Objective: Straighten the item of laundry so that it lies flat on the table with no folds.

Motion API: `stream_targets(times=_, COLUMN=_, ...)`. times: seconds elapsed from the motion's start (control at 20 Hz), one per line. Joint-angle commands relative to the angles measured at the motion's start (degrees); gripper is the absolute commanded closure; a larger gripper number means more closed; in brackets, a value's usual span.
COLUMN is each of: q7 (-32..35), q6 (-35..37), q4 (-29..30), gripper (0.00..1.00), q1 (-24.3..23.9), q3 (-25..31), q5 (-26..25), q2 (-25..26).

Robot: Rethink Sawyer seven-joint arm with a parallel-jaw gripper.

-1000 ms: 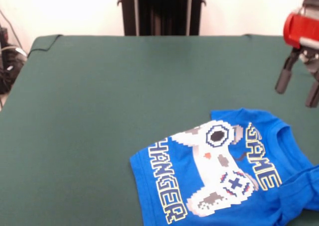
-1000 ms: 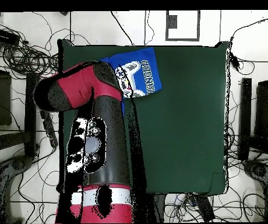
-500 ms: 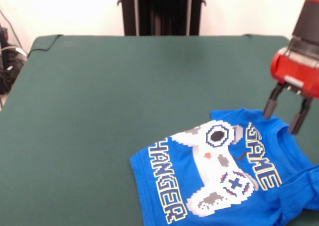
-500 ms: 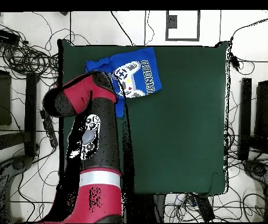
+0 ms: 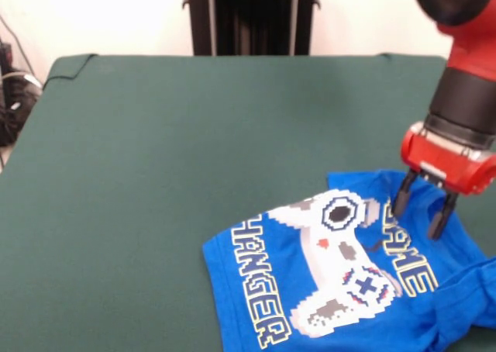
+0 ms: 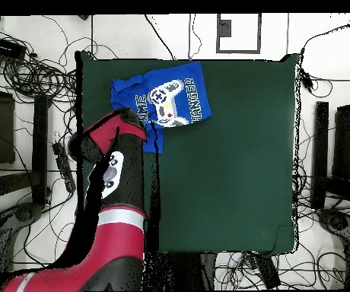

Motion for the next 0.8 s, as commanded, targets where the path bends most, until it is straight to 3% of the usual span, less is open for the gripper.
stream_targets(times=0.05, q7=9.35, q6=-9.63, q4=-0.32, gripper=0.00, q1=1.94, q3=-1.85, q5=2.41, q2=0.59)
stream_targets(times=0.35, q7=7.75, q6=-7.91, q4=1.34, gripper=0.00, q1=3.69, q3=-3.20, q5=5.30, q2=-2.19)
stream_targets(times=0.5, q7=5.30, q6=-4.17, q4=1.97, gripper=0.00, q1=3.45, q3=-3.22, q5=6.09, q2=-2.79)
stream_targets(times=0.8, q7=2.09, q6=-3.25, q4=1.88, gripper=0.00, q1=2.43, q3=-2.65, q5=6.90, q2=-4.68)
